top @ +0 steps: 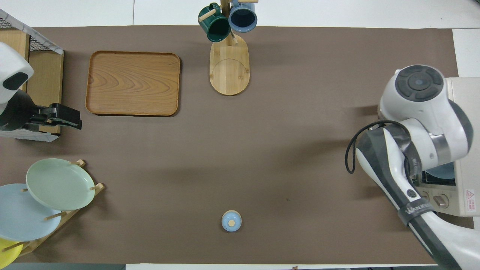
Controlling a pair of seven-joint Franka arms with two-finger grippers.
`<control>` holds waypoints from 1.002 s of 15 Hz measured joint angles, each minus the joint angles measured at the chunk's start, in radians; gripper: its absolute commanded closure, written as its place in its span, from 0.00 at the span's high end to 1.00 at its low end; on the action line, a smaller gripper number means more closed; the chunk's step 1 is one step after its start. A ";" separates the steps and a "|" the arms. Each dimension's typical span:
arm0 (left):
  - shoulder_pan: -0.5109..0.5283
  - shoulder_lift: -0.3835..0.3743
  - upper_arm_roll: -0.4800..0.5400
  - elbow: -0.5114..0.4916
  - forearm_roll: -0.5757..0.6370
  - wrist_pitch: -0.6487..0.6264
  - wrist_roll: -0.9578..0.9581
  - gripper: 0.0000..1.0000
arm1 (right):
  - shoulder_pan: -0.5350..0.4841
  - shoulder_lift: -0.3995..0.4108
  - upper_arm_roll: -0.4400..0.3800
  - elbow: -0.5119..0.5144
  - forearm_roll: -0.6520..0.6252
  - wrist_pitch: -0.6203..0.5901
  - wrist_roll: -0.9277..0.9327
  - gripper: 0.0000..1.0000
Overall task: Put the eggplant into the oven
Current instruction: 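Push the oven door up closed with the right gripper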
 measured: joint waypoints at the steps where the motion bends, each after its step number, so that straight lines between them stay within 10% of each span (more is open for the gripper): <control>1: 0.000 0.000 0.000 0.000 0.000 0.000 0.000 1.00 | -0.021 -0.015 -0.004 0.008 0.007 -0.010 -0.035 0.00; 15: 0.000 0.000 0.000 0.000 0.000 0.000 0.000 1.00 | -0.168 -0.074 -0.020 0.084 0.120 -0.156 -0.191 0.00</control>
